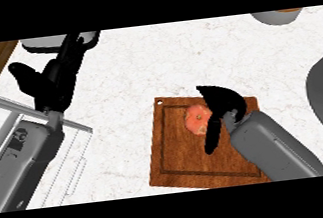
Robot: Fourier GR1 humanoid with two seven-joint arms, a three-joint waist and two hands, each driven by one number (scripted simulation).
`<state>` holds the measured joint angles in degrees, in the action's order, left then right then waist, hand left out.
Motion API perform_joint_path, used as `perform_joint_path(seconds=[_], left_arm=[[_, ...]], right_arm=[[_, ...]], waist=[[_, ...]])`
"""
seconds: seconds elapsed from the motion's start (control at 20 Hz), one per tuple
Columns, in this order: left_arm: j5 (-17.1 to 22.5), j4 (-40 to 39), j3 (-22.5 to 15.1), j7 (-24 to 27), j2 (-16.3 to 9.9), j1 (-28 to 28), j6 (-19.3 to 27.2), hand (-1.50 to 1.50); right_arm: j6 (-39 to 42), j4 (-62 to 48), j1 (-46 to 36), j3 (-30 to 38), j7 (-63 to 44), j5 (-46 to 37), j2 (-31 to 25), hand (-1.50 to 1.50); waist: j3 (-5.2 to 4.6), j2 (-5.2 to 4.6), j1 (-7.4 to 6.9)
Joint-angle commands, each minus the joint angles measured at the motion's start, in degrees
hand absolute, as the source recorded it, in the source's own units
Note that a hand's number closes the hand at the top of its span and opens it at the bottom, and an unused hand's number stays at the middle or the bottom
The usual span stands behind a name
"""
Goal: Pick the squash from the cutting board and place it in the pot
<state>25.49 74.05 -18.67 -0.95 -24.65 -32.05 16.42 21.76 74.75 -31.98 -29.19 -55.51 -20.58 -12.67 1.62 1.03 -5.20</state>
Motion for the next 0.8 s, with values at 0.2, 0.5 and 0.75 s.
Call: perform_joint_path(seconds=[0.2, 0.5, 0.75], left_arm=[[-4.95, -5.81, -1.34, -1.65, -7.37, 11.89, 1.38, 0.00], [-6.60, -4.18, -1.78, -1.63, -7.56, 13.03, 2.02, 0.00], [-6.19, -2.25, -0.97, -2.71, -7.48, 13.81, 1.90, 0.00]], right_arm=[[2.46, -3.94, -2.37, -2.27, -0.26, -0.73, 2.46, 1.50], [1.95, -5.35, -4.22, -2.29, 2.28, -2.09, 2.43, 1.50], [1.09, -7.13, -3.62, -3.07, 3.36, -2.88, 3.55, 1.50]], waist=[[-1.62, -1.41, -0.50], [-1.56, -1.28, -0.27], [-1.53, -1.11, 0.05]])
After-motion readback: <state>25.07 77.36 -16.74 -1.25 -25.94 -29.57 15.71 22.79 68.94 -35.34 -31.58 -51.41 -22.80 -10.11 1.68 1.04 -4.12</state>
